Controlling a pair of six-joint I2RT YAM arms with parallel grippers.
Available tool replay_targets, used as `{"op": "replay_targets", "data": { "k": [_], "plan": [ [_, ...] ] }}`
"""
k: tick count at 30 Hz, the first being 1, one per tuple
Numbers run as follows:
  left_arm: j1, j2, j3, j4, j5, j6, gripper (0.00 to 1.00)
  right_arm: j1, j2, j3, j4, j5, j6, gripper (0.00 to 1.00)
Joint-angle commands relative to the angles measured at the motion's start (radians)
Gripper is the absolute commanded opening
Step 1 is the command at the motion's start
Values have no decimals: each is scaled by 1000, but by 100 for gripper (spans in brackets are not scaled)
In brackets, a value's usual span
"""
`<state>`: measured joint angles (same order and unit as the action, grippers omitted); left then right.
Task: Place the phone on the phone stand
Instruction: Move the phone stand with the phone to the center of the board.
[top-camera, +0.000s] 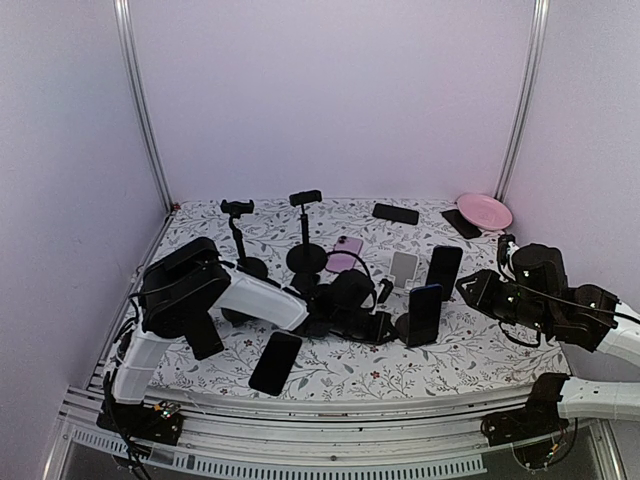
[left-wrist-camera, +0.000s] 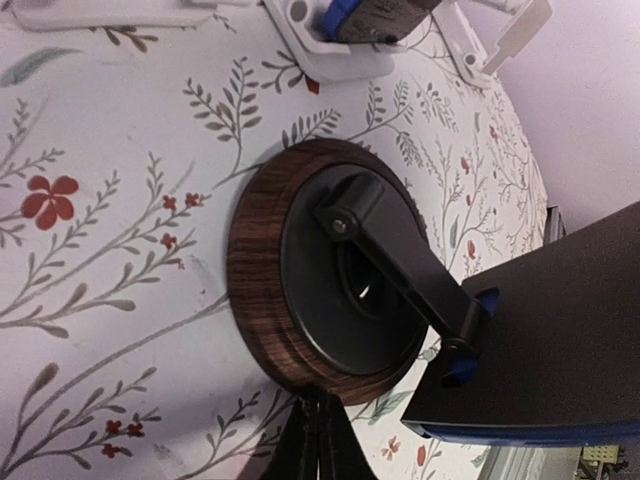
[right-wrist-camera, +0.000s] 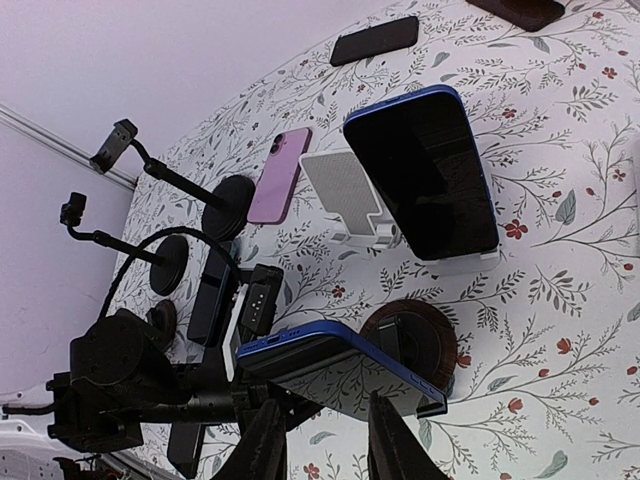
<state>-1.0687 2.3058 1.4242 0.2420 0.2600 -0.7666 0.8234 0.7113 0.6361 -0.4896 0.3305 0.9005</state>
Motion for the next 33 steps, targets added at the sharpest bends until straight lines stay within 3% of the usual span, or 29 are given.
{"op": "replay_targets", "data": {
  "k": [1,33],
  "plan": [
    [-1,54,19,-119,-75,36,0,-3,-10,24,6,4,-11,27],
    [-50,197,266,-181,-25,49,0,-4,-51,41,-26,12,-18,27]
  ]
}}
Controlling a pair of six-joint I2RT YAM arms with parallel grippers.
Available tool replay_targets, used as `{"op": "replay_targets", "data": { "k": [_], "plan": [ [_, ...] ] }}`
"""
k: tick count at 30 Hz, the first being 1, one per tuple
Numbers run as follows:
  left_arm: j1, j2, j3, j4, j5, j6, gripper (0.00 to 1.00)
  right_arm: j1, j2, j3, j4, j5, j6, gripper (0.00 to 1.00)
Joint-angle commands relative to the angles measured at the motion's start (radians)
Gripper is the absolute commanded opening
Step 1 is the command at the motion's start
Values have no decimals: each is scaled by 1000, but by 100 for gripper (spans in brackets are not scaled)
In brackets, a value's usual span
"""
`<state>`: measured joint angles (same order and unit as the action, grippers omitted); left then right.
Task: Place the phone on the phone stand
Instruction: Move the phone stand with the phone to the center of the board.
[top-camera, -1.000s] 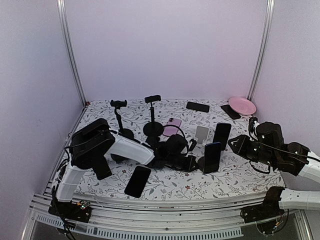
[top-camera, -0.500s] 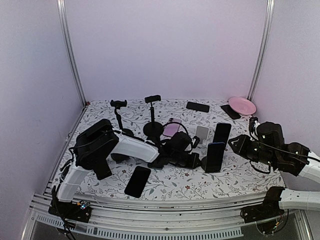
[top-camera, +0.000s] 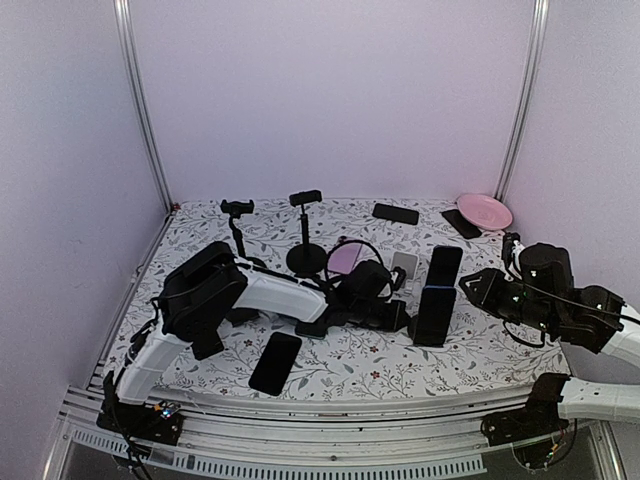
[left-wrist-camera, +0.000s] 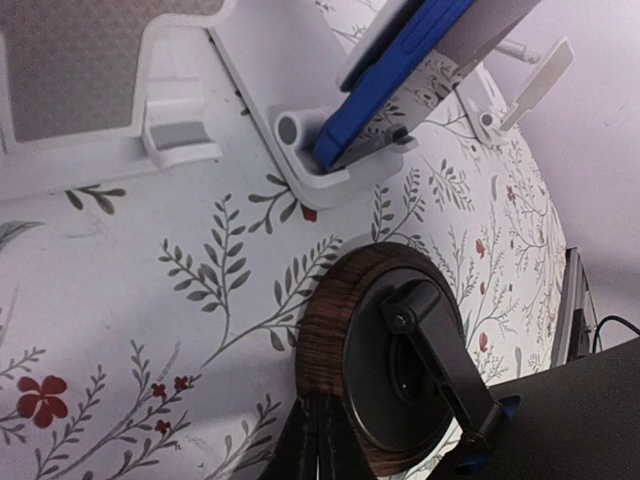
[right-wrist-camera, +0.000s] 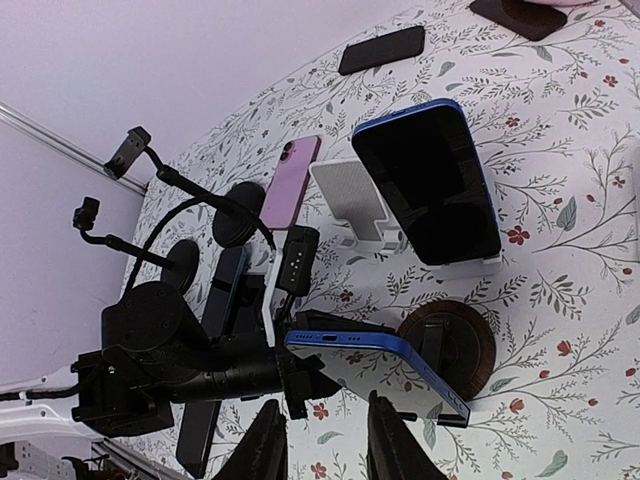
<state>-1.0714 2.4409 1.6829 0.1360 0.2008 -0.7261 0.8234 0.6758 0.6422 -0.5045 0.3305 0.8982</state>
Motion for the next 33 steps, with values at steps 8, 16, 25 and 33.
{"op": "replay_targets", "data": {
  "k": [8,16,25,33],
  "plan": [
    [-66,76,47,-88,39,4,0,-3,-21,34,-14,8,-15,27],
    [-81,82,65,-96,38,1,0,-4,-21,34,-11,5,-15,26],
    [-59,1,39,-119,0,26,0,-3,-15,45,-3,-13,-28,27],
    [-7,-216,-117,-106,-57,81,0,-4,6,66,23,-28,-67,44]
  ]
}}
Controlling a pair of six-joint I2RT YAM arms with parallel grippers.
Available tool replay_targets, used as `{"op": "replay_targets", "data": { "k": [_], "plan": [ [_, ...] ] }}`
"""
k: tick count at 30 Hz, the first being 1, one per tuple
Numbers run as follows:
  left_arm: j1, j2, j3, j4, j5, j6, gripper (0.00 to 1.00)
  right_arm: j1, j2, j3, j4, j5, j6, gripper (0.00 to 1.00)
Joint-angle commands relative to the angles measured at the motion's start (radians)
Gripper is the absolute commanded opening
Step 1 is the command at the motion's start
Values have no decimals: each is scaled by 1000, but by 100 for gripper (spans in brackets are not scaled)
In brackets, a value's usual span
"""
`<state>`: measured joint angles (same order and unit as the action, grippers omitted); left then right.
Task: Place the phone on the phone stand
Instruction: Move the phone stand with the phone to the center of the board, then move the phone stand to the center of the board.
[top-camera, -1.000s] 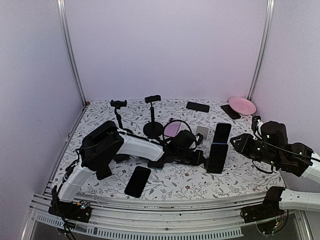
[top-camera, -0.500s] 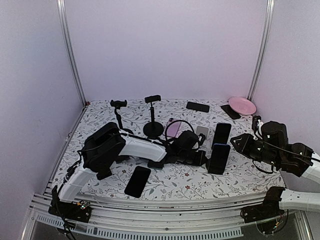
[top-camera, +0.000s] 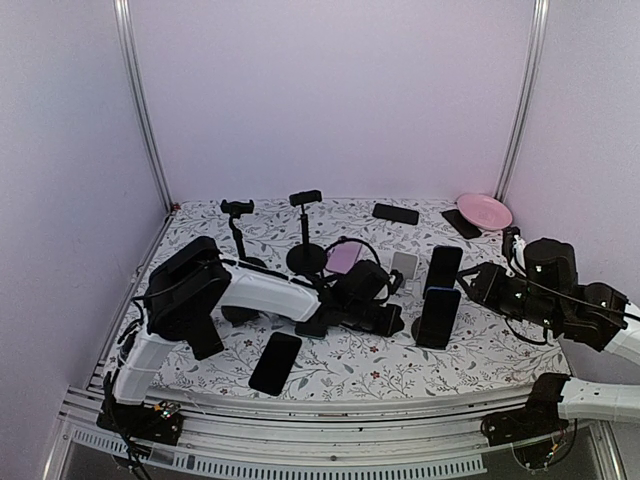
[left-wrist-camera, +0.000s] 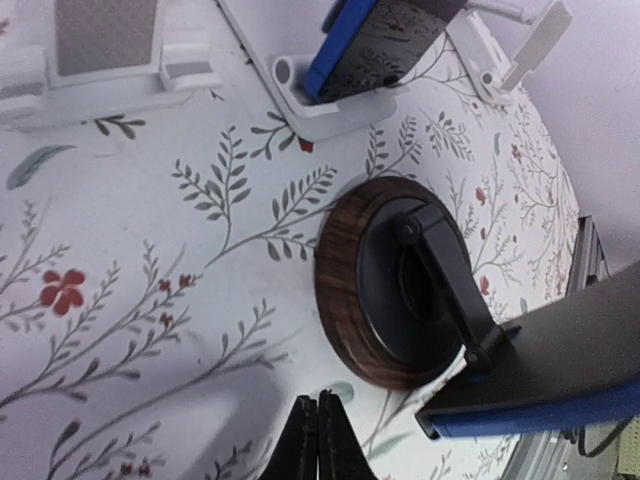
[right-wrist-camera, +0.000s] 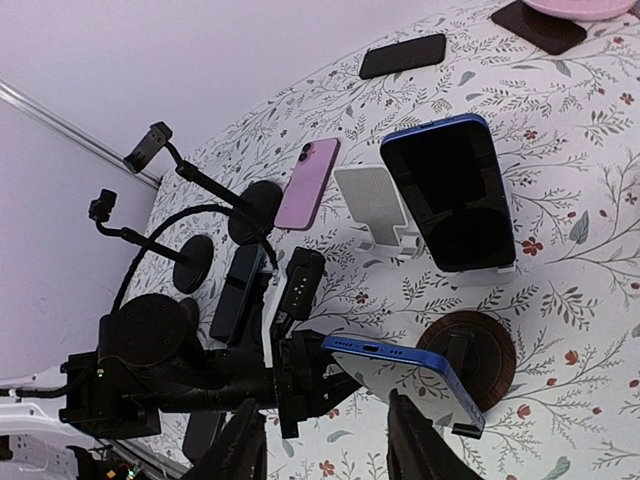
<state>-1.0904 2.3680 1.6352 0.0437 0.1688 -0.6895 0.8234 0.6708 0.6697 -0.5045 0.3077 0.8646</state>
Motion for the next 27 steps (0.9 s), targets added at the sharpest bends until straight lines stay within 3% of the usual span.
{"op": "replay_targets", "data": {
  "k": [1,5,12,17,27],
  "plan": [
    [16,-175,-94,-9,-29,46,0,-3,14,44,24,-2,-38,47],
    [35,-286,-181,4,-52,57,4,-4,47,84,21,6,-83,64],
    [117,-268,-151,6,17,151,21,-4,78,148,14,-34,-122,78],
    [166,-203,-110,50,71,197,29,-4,71,139,26,-50,-124,80],
    [198,-337,-406,322,144,267,41,-3,70,93,35,-46,-111,80]
  ]
}}
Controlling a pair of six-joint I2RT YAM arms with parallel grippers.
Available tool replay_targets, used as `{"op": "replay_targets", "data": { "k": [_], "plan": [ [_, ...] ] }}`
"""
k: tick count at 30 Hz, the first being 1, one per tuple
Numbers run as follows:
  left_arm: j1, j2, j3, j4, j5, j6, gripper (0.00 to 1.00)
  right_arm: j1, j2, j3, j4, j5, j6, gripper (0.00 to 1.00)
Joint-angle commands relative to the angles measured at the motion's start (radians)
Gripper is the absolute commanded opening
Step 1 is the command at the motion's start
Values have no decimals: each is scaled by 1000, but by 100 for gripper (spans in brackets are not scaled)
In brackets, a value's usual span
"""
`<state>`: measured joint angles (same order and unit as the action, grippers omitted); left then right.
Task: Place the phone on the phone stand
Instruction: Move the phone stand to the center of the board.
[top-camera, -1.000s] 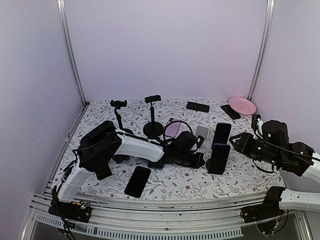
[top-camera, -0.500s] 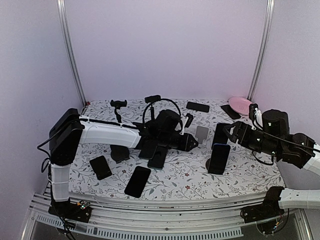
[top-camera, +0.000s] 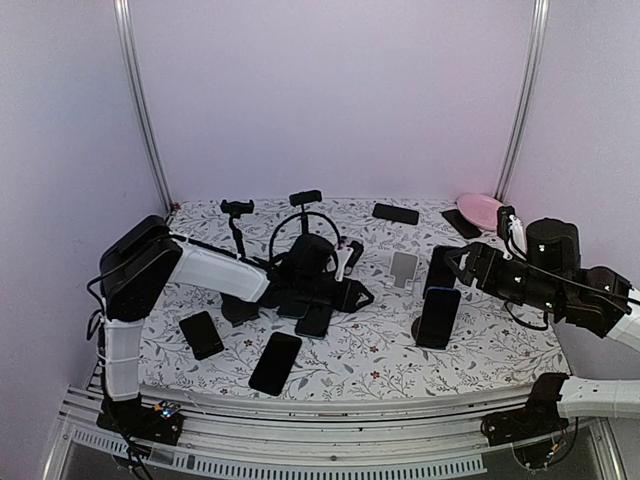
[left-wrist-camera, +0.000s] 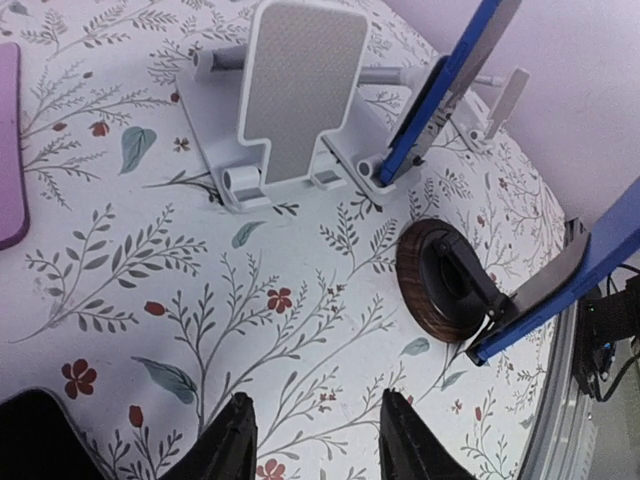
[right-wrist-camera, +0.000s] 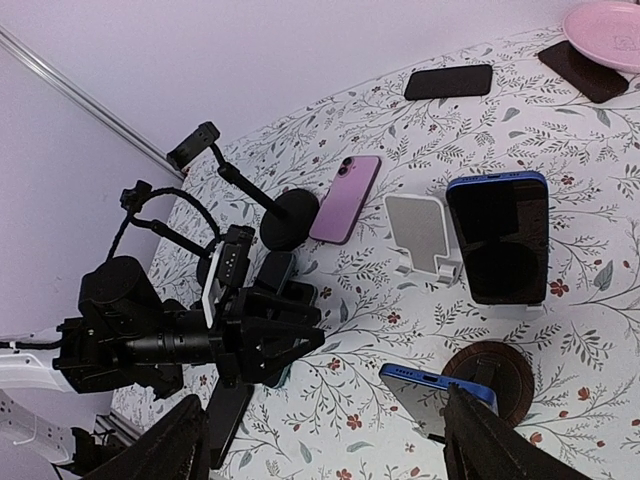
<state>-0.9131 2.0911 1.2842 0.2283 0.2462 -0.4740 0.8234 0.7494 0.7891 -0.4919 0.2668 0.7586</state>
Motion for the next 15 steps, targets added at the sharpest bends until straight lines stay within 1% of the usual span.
{"op": "replay_targets", "data": {
  "k": [1,5,7,11,15],
  "plan": [
    [33,-63,-71,154,87,57,42,-3,-10,-29,25,-5,-4,80],
    [94,-58,-128,236,222,91,44,-3,-18,-36,27,-1,2,80],
    [116,-42,-132,256,271,126,45,-4,-26,-40,30,5,2,80],
    [144,42,-72,257,368,167,48,-4,-33,-45,41,15,7,80],
    [144,122,11,255,419,209,49,-3,-26,-47,45,17,7,80]
  ]
}}
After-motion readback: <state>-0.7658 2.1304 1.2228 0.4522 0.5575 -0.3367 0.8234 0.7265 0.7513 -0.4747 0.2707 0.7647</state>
